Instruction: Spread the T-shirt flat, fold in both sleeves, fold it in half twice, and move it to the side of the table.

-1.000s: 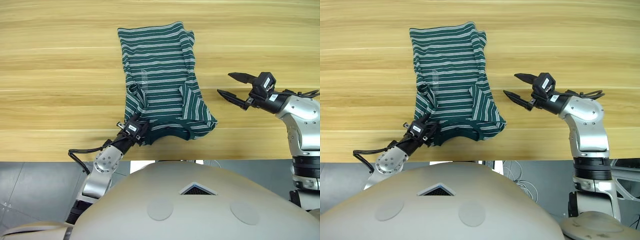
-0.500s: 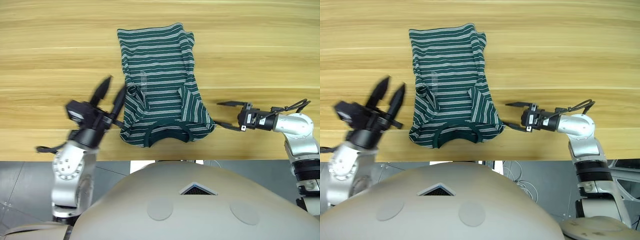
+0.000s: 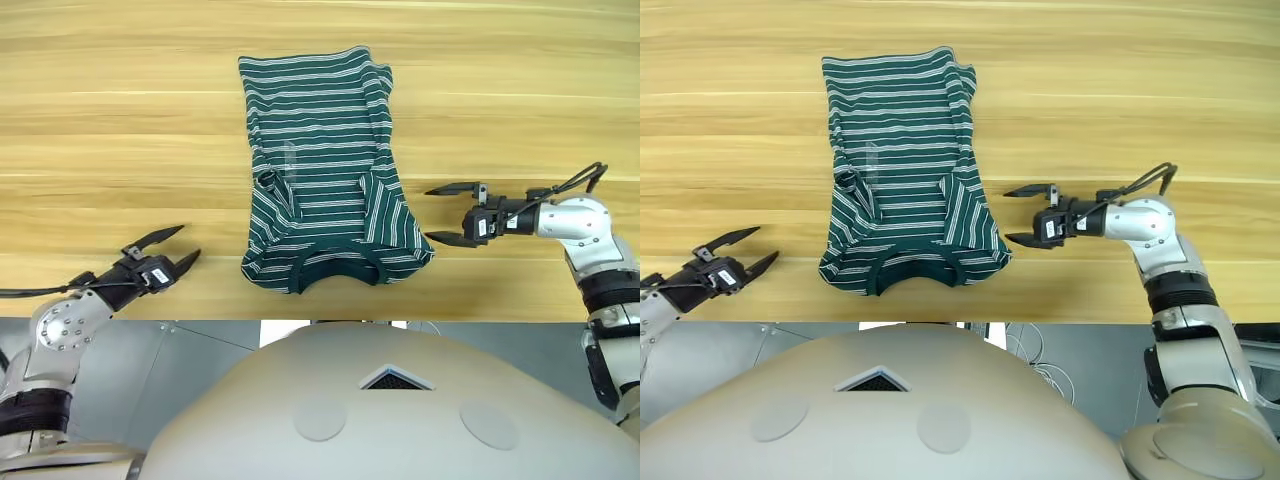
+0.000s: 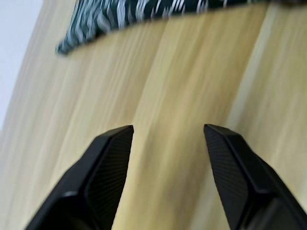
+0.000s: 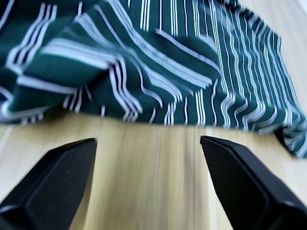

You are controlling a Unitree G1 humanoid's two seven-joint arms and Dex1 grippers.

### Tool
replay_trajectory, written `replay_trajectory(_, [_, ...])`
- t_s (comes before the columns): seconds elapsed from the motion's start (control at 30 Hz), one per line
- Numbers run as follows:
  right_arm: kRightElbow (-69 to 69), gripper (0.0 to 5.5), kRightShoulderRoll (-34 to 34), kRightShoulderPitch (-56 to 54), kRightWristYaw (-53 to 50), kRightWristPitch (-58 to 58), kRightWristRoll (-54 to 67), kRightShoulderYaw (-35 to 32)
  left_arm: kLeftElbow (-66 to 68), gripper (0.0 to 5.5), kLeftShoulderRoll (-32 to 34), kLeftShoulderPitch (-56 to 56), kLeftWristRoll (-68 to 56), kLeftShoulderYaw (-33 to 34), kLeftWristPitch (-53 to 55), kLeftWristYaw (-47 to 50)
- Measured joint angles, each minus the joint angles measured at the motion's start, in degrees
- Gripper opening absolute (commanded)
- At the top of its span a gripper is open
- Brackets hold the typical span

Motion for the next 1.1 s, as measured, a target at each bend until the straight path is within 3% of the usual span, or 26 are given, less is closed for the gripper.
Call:
replay_trajectory(0.23, [3.07,4.06,3.62,-2.75,0.69,-2.24,2.8,5.6,-3.6,2.61,-2.12,-6.5,3.79,-10.57,-1.77,-0.12])
replay_trajectory(0.6, [3.1,1.92,4.95,-2.08,4.28,-1.82,6.34,8.93,2.81,2.61,-3.28,-18.07,5.92,-20.15,-5.29,1.23])
replay_trajectory(0.93, [4.2,0.16,5.55,-3.47,4.1,0.36,5.58,9.38,4.15,0.88,-2.03,-16.84,-1.19,-27.36,-6.71,-2.06])
replay_trajectory(1.1, [3.57,0.06,5.84,-3.37,4.1,0.46,5.52,9.95,3.79,0.26,-0.65,-17.14,-2.03,-29.04,-6.72,-3.71])
